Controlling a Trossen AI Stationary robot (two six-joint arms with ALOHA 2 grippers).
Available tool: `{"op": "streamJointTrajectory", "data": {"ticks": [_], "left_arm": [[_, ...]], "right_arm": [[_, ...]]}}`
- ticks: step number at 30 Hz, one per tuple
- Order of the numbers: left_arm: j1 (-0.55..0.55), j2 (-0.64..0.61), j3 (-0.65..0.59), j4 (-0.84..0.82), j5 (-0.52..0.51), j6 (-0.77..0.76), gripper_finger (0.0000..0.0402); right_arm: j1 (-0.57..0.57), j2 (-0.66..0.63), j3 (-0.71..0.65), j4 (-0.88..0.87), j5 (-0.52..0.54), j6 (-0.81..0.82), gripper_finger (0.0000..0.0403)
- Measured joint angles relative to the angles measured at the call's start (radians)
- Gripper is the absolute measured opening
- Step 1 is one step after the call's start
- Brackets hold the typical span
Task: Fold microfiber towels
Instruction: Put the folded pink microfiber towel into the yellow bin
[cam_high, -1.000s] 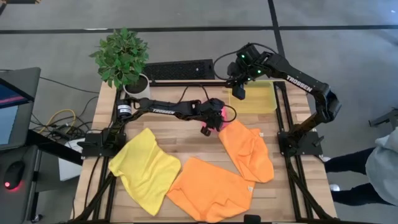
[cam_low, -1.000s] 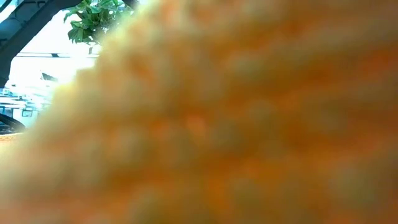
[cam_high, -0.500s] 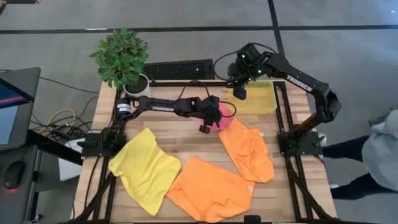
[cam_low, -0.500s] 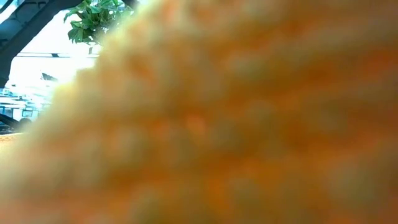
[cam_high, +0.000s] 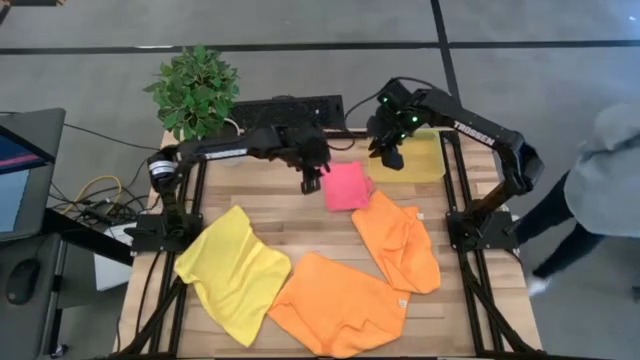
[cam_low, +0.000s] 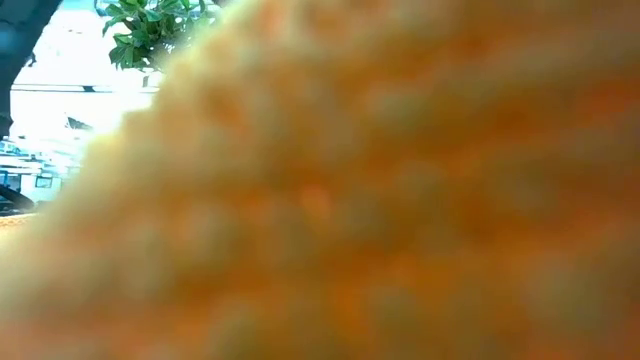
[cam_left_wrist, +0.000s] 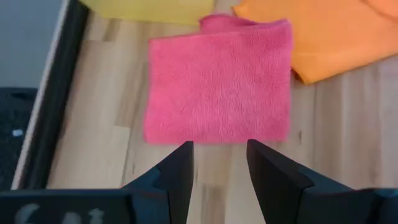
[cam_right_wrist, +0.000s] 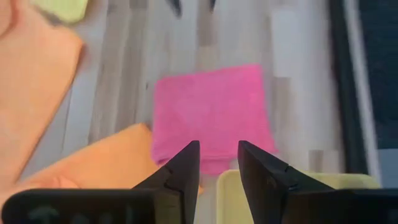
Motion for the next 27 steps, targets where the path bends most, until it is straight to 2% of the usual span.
{"op": "streamJointTrajectory", "data": {"ticks": [6,10,15,22,27], "left_arm": [[-0.008,-0.118,0.0,-0.01,-0.024,-0.08,0.0141],[-0.025,-0.167,0.0,-0.031,-0.054,-0.127,0.0141],[-0.054,-0.216,0.0,-0.063,-0.057,-0.152,0.0141],[-0.093,-0.262,0.0,-0.099,-0.109,-0.165,0.0141],[-0.108,-0.287,0.0,-0.131,-0.143,-0.178,0.0141]], "right_arm": [[0.073,0.064,-0.039,0.048,-0.006,-0.055,0.0134],[0.11,0.094,-0.062,0.049,0.02,-0.159,0.0134],[0.19,0.16,-0.063,0.049,0.028,-0.212,0.0134],[0.294,0.282,-0.063,0.082,0.102,-0.214,0.0134],[0.339,0.349,-0.063,0.135,0.219,-0.157,0.0134]]}}
